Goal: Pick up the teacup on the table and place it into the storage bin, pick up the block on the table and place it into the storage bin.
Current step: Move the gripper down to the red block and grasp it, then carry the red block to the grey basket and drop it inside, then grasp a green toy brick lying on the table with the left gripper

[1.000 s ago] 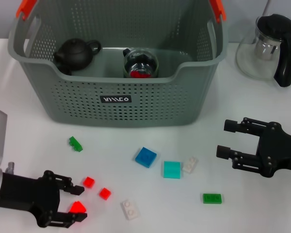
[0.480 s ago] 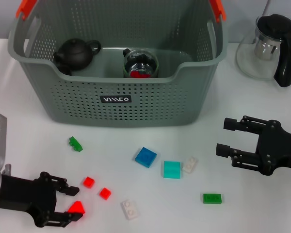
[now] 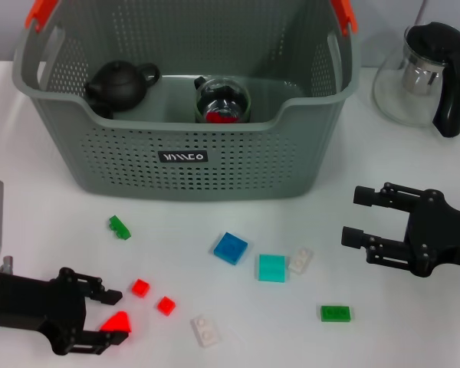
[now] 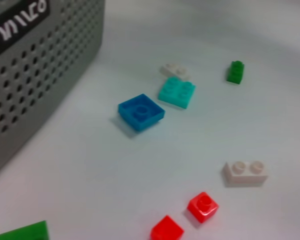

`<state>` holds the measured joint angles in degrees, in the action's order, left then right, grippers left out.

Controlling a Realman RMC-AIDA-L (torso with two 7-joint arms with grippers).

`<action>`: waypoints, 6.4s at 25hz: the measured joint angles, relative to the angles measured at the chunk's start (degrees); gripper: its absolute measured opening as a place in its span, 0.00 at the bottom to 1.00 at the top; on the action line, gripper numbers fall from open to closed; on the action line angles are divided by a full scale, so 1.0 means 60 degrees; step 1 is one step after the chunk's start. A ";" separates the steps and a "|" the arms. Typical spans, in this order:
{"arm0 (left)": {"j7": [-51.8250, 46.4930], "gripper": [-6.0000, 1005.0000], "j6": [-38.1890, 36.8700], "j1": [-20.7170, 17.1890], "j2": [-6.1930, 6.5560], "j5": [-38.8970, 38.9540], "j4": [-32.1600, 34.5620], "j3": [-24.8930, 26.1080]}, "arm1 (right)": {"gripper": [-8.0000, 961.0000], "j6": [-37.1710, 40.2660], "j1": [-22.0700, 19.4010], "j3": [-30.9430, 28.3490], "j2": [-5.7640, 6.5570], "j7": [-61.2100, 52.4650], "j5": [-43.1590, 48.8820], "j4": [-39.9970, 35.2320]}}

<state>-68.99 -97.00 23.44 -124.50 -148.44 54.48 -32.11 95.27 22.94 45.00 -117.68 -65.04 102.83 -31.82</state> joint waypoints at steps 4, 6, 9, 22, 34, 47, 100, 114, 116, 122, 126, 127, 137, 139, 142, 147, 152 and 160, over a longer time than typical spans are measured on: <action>0.0011 0.53 -0.0130 0.0003 -0.0002 -0.0006 -0.0042 -0.0044 | 0.77 0.0000 0.0000 0.0000 0.0010 0.0000 0.0000 0.0000; 0.0013 0.52 -0.0146 0.0003 -0.0005 -0.0006 -0.0044 -0.0050 | 0.77 0.0000 0.0000 0.0000 0.0017 0.0000 0.0000 0.0000; 0.0015 0.51 -0.0151 -0.0009 -0.0019 -0.0010 -0.0047 -0.0082 | 0.77 0.0000 0.0008 0.0000 0.0017 0.0000 0.0000 0.0000; -0.0454 0.39 -0.0163 0.0135 0.0005 -0.0360 -0.0104 -0.0082 | 0.77 0.0001 0.0015 0.0001 0.0012 0.0000 -0.0001 0.0000; -0.0491 0.31 -0.3463 0.0738 0.0516 0.2799 -0.0054 0.1585 | 0.77 0.0063 0.0014 0.0010 0.0029 0.0000 0.0000 0.0002; -0.3469 0.30 -0.1885 0.2608 0.0841 0.8162 -0.0866 0.1210 | 0.77 0.0101 -0.0044 0.0001 0.0000 0.0062 0.0000 0.0015; -0.5430 0.73 -0.1624 0.2067 0.0763 0.8810 -0.0879 -0.0501 | 0.77 0.0054 0.0036 -0.0215 -0.0044 0.0014 -0.0052 0.0000; -0.2042 0.72 -0.2232 0.1055 0.0389 0.1156 0.1112 -0.0551 | 0.76 0.0059 -0.0008 -0.0220 -0.0044 -0.0012 -0.0015 0.0000; -0.1565 0.72 -0.2032 0.0851 0.0284 0.0967 0.1317 -0.0530 | 0.76 0.0059 -0.0022 -0.0220 -0.0044 -0.0029 -0.0016 0.0000; -0.1420 0.72 -0.0275 0.0488 0.0024 0.1166 0.1274 -0.0444 | 0.76 0.0056 -0.0023 -0.0220 -0.0033 -0.0158 -0.0014 0.0000; -0.1677 0.68 0.0456 0.0335 0.0009 0.1550 0.1074 -0.0308 | 0.76 0.0057 0.0031 -0.0220 -0.0029 -0.0161 -0.0026 0.0000; -0.1688 0.67 0.0607 0.0298 0.0008 0.1644 0.1031 -0.0215 | 0.76 0.0057 0.0047 -0.0220 -0.0029 -0.0161 -0.0022 0.0000; -0.1620 0.59 0.2242 0.0178 0.0007 0.1969 -0.0063 -0.0061 | 0.77 0.0049 0.0083 -0.0220 -0.0045 -0.0162 -0.0024 0.0000; -0.1547 0.59 0.2518 0.0217 0.0007 0.2023 -0.0317 -0.0077 | 0.77 0.0049 0.0085 -0.0220 -0.0045 -0.0162 -0.0016 0.0001; -0.1356 0.58 0.2832 0.0234 0.0007 0.2163 -0.0540 -0.0095 | 0.77 0.0059 0.0087 -0.0220 -0.0037 -0.0162 -0.0015 0.0000; -0.1212 0.56 0.3225 0.0238 0.0007 0.2256 -0.0791 -0.0130 | 0.77 0.0059 0.0088 -0.0220 -0.0029 -0.0162 -0.0009 0.0000; -0.1076 0.54 0.3567 0.0239 0.0008 0.2260 -0.0985 -0.0139 | 0.77 0.0059 0.0088 -0.0220 -0.0028 -0.0162 -0.0009 0.0000; -0.0983 0.52 0.3870 0.0254 0.0008 0.2250 -0.1211 -0.0141 | 0.77 0.0059 0.0088 -0.0220 -0.0029 -0.0162 -0.0012 0.0000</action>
<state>-74.89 -73.78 24.96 -124.45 -134.95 47.22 -32.96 95.63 23.47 43.68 -117.86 -66.01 102.76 -31.81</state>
